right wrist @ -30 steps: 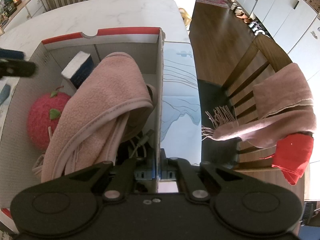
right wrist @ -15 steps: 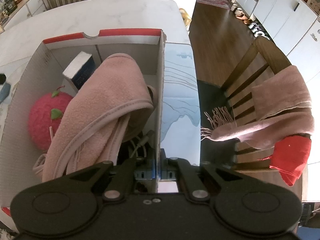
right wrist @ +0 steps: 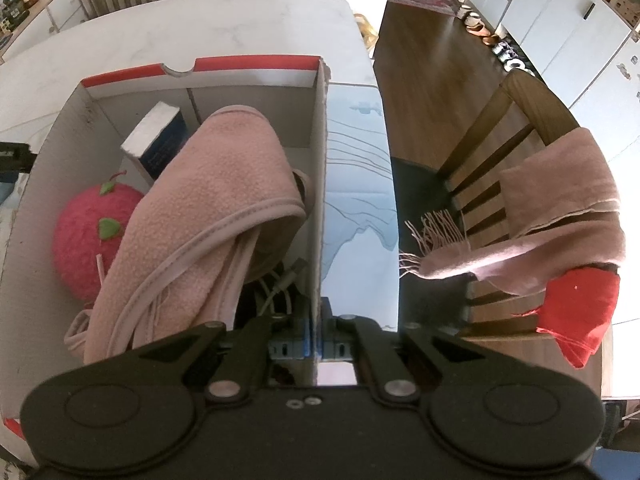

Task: Organize objects
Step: 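Move the left gripper back above the cartoon-printed mask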

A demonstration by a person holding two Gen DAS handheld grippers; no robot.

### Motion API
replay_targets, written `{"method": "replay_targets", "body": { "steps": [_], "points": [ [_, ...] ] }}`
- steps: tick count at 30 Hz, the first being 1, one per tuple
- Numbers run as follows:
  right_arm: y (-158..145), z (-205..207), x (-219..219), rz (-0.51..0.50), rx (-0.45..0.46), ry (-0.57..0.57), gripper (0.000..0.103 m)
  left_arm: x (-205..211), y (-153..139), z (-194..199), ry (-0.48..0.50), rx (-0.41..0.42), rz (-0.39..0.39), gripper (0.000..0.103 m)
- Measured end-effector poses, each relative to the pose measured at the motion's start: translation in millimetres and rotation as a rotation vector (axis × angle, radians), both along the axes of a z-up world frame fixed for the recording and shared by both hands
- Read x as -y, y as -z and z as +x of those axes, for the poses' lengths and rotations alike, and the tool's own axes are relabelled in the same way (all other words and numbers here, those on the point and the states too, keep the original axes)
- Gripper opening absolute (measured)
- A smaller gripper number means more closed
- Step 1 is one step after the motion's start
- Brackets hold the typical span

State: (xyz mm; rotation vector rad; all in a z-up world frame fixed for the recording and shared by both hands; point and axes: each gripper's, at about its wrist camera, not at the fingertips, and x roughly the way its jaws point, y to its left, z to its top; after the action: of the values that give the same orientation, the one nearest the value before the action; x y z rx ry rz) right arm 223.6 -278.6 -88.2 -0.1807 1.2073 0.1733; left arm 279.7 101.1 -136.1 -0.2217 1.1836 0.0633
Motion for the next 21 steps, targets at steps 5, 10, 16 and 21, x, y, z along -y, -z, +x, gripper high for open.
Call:
{"method": "replay_targets", "body": {
  "steps": [5,10,16,21],
  "points": [
    [0.2,0.3,1.3,0.001,-0.001,0.004,0.002,8.3,11.2,3.9,0.002,-0.018,0.018,0.101],
    [0.4,0.4,1.3,0.001,-0.001,0.004,0.002,16.6,18.2,5.9,-0.002,-0.03,0.047,0.101],
    [0.4,0.5,1.0,0.0,-0.001,0.003,0.002,17.8,22.7,7.0,-0.025,-0.031,0.061,0.1],
    [0.6,0.4,1.6,0.001,-0.001,0.003,0.002,18.8,19.0,0.2,-0.031,-0.023,0.067,0.094]
  ]
}}
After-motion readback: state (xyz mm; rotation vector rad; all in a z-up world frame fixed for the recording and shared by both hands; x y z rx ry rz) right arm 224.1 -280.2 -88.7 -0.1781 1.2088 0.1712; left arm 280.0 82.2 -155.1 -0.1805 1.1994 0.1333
